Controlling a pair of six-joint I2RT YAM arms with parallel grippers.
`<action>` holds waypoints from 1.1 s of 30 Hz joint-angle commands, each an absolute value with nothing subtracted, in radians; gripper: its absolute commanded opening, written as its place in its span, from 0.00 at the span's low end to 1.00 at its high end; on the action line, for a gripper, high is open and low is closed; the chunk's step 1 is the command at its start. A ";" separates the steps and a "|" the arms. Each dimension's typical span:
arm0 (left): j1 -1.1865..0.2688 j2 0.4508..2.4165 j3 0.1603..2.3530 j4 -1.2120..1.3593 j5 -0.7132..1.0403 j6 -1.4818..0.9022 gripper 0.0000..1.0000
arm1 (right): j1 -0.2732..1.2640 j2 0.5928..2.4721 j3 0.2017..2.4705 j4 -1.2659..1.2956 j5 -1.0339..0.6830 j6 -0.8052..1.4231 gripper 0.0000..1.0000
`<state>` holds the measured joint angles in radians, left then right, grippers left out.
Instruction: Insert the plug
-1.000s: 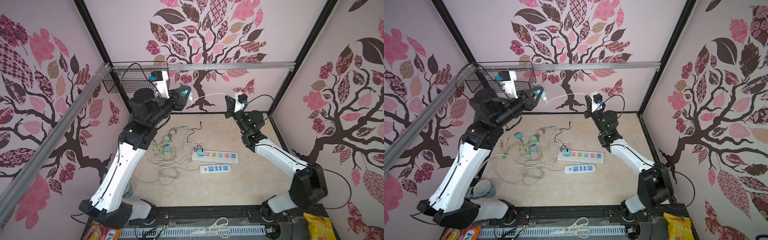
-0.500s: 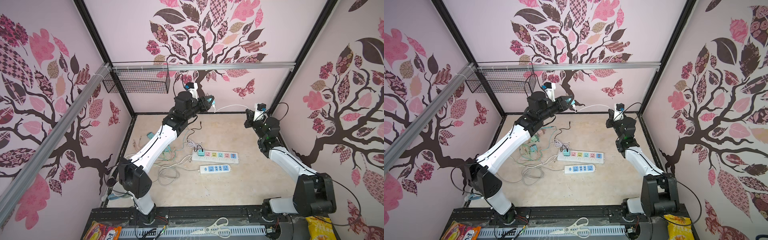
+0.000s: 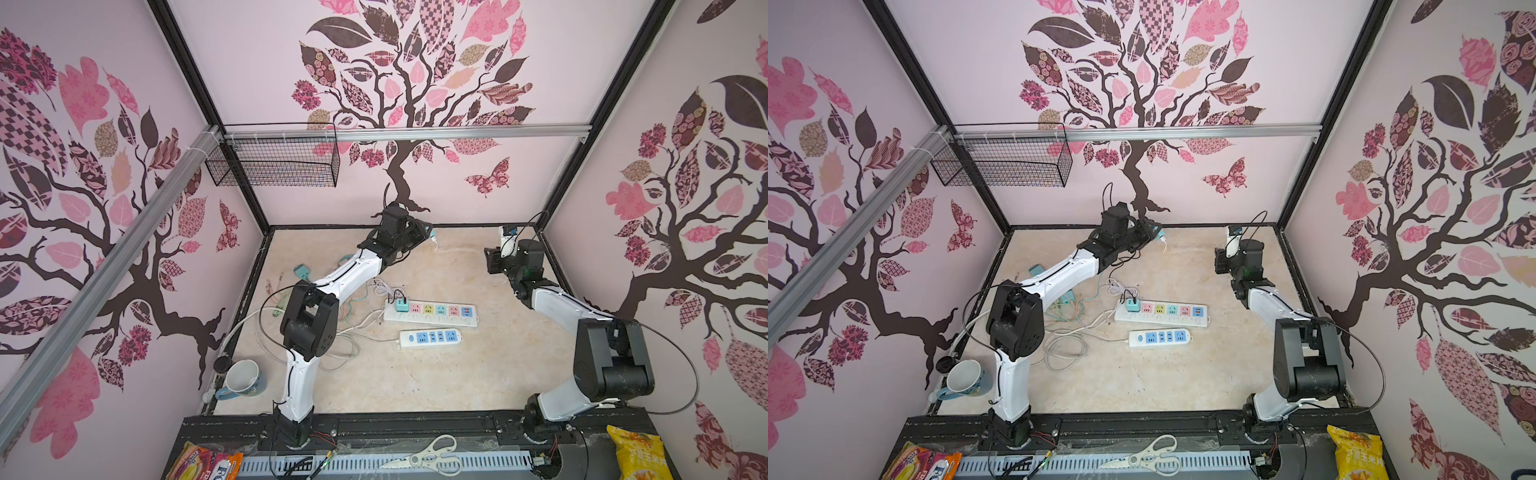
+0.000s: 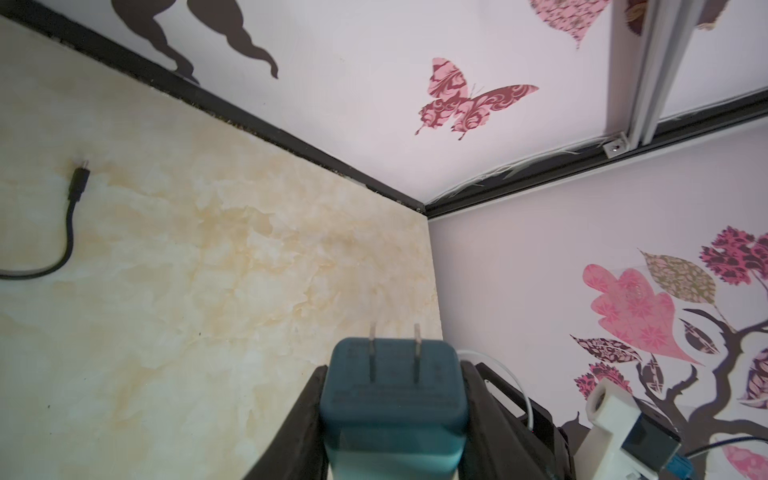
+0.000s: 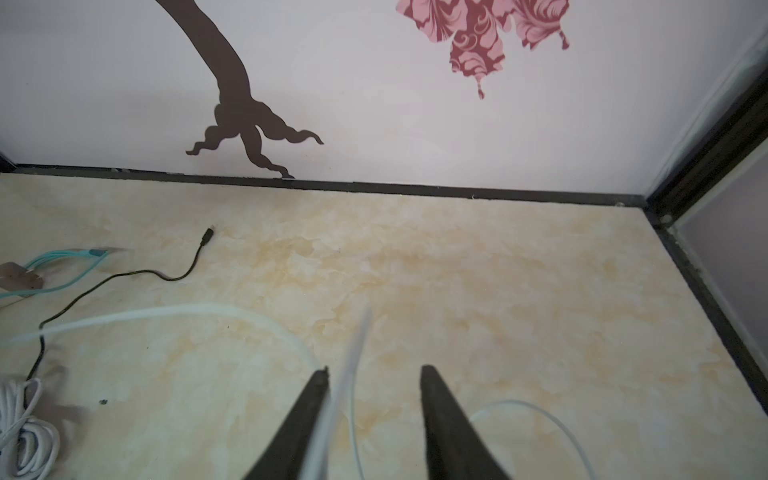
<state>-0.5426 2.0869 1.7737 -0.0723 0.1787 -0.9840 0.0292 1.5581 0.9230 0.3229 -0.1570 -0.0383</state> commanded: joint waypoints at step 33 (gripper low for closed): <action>-0.538 2.005 1.763 -0.091 0.232 -1.451 0.00 | 0.216 1.542 0.917 0.722 -0.647 0.526 0.81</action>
